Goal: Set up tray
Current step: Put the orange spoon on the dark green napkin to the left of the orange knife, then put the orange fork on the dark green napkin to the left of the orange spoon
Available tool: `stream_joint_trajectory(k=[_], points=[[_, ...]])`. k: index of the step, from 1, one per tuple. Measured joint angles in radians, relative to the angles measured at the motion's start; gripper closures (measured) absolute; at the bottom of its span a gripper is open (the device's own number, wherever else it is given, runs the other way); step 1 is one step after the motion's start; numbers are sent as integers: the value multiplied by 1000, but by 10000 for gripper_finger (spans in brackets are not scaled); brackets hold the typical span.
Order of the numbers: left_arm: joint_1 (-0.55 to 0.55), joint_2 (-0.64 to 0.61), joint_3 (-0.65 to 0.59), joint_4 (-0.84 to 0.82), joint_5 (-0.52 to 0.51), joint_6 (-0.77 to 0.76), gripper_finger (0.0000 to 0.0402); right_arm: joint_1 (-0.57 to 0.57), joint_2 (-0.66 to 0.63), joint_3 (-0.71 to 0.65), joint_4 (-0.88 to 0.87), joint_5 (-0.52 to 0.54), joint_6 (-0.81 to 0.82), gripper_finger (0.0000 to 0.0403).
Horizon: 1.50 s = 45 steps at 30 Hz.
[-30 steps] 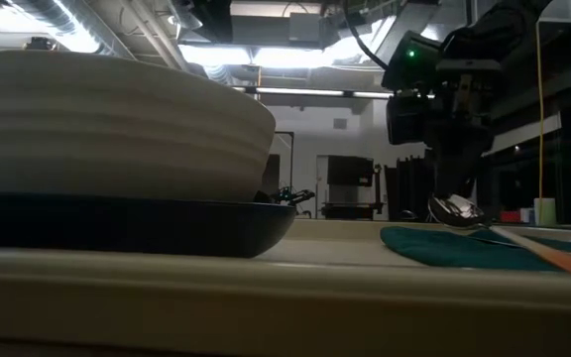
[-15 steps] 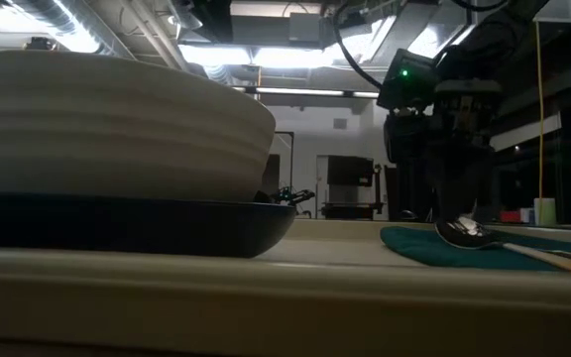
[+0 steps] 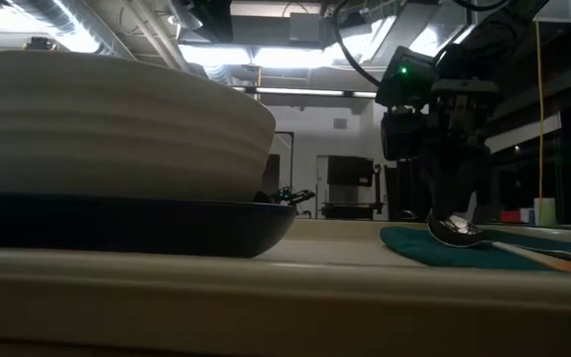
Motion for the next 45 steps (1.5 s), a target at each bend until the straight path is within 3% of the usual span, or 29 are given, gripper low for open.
stream_joint_trajectory(k=[5, 21, 31, 38, 41, 45], points=[[0, 0, 0, 0, 0, 0, 251, 0, 0, 0, -1, 3, 2, 390], [0, 0, 0, 0, 30, 0, 251, 0, -15, 11, -11, -21, 76, 290], [0, 0, 0, 0, 34, 0, 251, -54, -56, 217, -338, 8, -37, 276], [0, 0, 0, 4, 28, -15, 251, -229, -50, 424, -413, 156, -247, 263], [0, 0, 0, 4, 26, -32, 251, -363, -3, 526, -400, 150, -323, 242], [0, 0, 0, 17, 3, -34, 251, -518, 141, 680, -379, 52, -377, 199]])
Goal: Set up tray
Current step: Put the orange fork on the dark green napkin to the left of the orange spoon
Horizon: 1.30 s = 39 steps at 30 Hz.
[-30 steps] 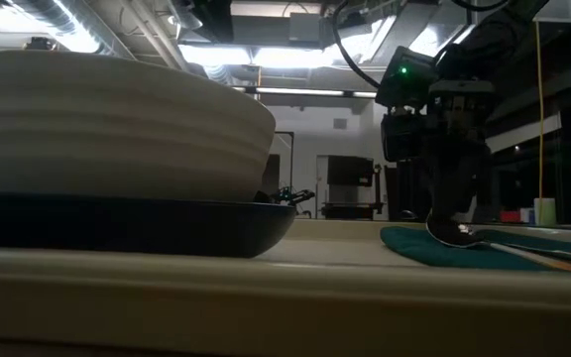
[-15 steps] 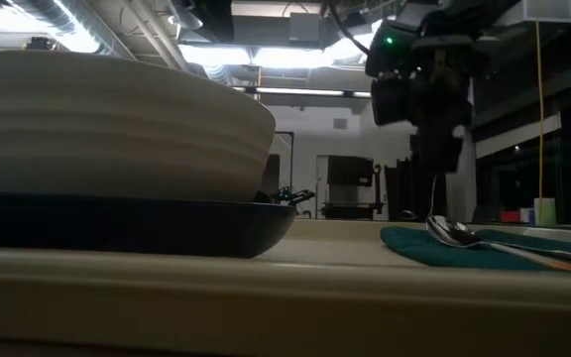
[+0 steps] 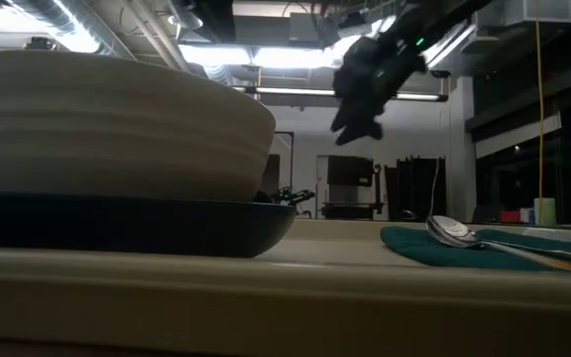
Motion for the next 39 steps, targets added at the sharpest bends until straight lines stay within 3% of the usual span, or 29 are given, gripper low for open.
stream_joint_trajectory(k=[7, 14, 17, 20, 39], points=[[0, 0, 0, 68, -6, 0, 251, -91, 373, 403, -101, -99, -76, 140], [0, 0, 0, 77, -6, -38, 251, -76, 692, 818, -364, -101, -171, 143], [0, 0, 0, 77, -7, -45, 251, -57, 786, 942, -430, -45, -193, 147], [0, 0, 0, 77, -11, -45, 251, -35, 818, 946, -408, -1, -201, 150], [-7, 0, 0, 79, -31, -101, 251, 28, 844, 945, -309, -10, -176, 151]])
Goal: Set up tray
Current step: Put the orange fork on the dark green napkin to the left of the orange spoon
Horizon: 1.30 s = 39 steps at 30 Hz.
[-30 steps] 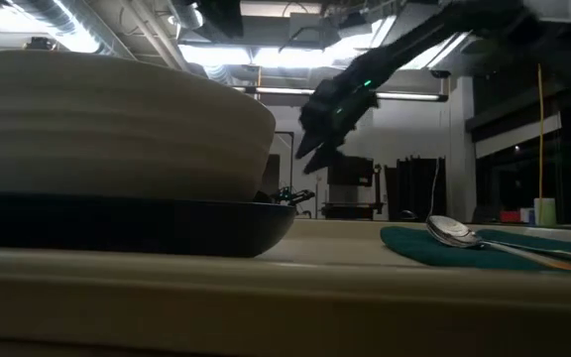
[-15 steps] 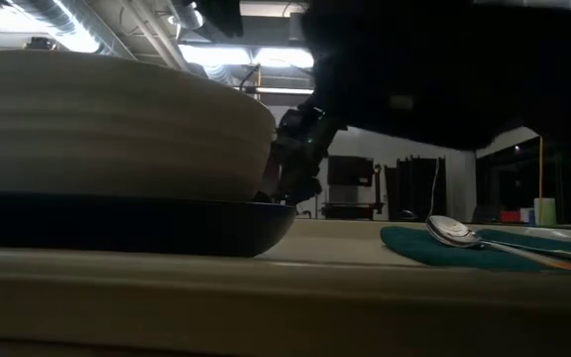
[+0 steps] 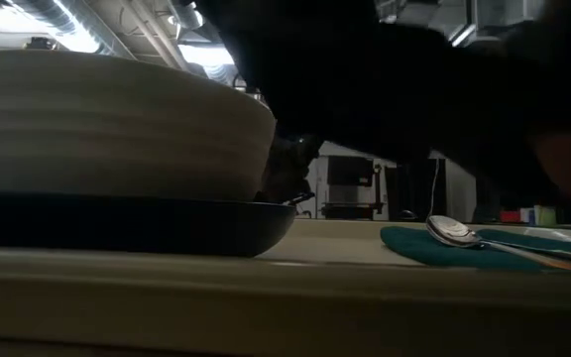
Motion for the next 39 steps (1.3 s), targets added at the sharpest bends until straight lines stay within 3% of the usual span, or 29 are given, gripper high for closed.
stream_joint_trajectory(k=[15, 21, 39], points=[[-2, 0, 0, 3, 2, -35, 251, -15, 33, -2, -68, -11, -17, 155], [-2, 0, 0, 5, 2, -35, 251, -11, 34, -2, -72, 37, -4, 184], [-2, 0, 0, 5, 14, -41, 251, 25, 34, -2, -63, 12, -25, 267]])
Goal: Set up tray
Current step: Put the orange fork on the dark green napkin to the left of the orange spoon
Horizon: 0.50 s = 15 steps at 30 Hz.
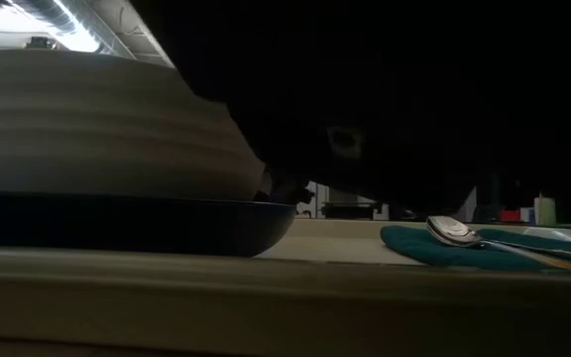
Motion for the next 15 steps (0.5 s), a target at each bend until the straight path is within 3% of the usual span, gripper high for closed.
stream_joint_trajectory(k=[15], points=[[0, 0, 0, 0, 5, 1, 251, 0, 0, 3, 4, -68, 1, 373]])
